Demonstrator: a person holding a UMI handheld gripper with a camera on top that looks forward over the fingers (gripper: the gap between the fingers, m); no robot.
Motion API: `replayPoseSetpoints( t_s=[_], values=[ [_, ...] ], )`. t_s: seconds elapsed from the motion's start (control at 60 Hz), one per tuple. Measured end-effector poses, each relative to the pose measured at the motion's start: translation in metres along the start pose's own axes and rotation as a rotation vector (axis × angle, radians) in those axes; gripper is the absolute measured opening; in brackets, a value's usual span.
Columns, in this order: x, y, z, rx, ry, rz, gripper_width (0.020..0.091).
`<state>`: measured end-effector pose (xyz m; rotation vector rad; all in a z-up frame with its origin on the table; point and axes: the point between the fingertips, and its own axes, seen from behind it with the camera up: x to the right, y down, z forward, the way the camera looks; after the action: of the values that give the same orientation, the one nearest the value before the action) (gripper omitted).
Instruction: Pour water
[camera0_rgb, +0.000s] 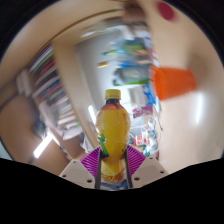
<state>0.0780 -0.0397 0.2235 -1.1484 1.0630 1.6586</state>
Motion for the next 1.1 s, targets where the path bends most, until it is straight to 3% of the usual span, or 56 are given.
replayPoseSetpoints(
  t_s=[0.117,0.283,0.383,0.483,0.6,0.7,0.967,1.1],
  values=[
    [-0.069,-0.030,-0.019,0.049,-0.045,-0.566,0.0361],
    [-0.188,-0.138,-0.068,0.497,0.080,-1.418,0.0363],
    [-0.203,-0.188,-0.088,0.599,0.159,-1.675,0.0385],
    [-0.160,-0.246,-0.105,0.562,0.297,-1.785,0.0408],
    [-0.067,-0.306,-0.117,0.409,0.482,-1.800,0.0421],
    [-0.006,-0.322,-0.129,0.307,0.600,-1.737,0.0421],
    [0.063,-0.357,-0.137,0.216,0.723,-1.701,0.0466],
    [0.062,-0.355,-0.130,0.201,0.689,-1.673,0.0467]
  ],
)
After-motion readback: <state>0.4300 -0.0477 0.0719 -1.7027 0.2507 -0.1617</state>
